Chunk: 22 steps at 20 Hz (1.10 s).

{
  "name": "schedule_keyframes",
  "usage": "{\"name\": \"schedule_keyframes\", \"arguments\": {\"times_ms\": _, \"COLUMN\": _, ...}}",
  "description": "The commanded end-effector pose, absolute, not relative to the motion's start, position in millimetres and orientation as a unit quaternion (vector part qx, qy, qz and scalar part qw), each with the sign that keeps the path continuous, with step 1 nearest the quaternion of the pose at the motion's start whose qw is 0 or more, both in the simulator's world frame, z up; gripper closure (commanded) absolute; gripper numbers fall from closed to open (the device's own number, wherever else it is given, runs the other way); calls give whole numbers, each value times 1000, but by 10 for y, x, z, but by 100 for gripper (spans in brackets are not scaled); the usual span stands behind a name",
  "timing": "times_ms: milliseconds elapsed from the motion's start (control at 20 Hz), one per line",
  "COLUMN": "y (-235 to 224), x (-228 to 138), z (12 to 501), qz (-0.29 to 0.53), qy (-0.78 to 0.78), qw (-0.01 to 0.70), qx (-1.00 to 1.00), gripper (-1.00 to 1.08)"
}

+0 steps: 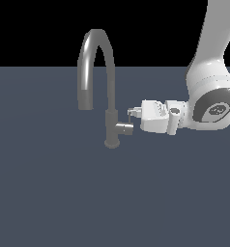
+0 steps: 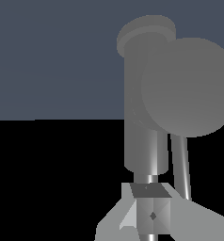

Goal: Turn on the faucet by rotating a designated handle.

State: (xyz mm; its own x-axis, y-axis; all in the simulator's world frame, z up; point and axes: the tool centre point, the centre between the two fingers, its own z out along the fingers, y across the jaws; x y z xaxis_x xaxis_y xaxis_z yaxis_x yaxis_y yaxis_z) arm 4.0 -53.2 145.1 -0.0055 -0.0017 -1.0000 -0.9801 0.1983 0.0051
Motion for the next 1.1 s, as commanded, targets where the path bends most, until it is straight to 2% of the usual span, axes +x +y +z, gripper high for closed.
{"name": "schedule_keyframes", "arguments": {"times_ms": 0, "y": -526, "x": 5, "z": 1451, "qz": 449, "qy": 549, "qw": 545, "qx": -447, "gripper": 108}}
{"name": "schedule_keyframes", "arguments": {"times_ms": 450, "y": -463, "x": -303, "z": 1455, "qz": 450, "qy": 548, "qw": 546, "qx": -447, "gripper": 108}}
{"name": "schedule_keyframes", "arguments": {"times_ms": 550, "y": -480, "x": -216, "z": 1487, "qz": 444, "qy": 547, "qw": 549, "qx": -450, "gripper": 108}}
{"name": "schedule_keyframes", "arguments": {"times_ms": 950, "y": -410, "x": -569, "z": 1287, "qz": 449, "qy": 548, "qw": 546, "qx": -447, "gripper": 108}}
{"name": "schedule_keyframes", "arguments": {"times_ms": 1050, "y": -434, "x": -443, "z": 1392, "qz": 440, "qy": 544, "qw": 552, "qx": -454, "gripper": 108}}
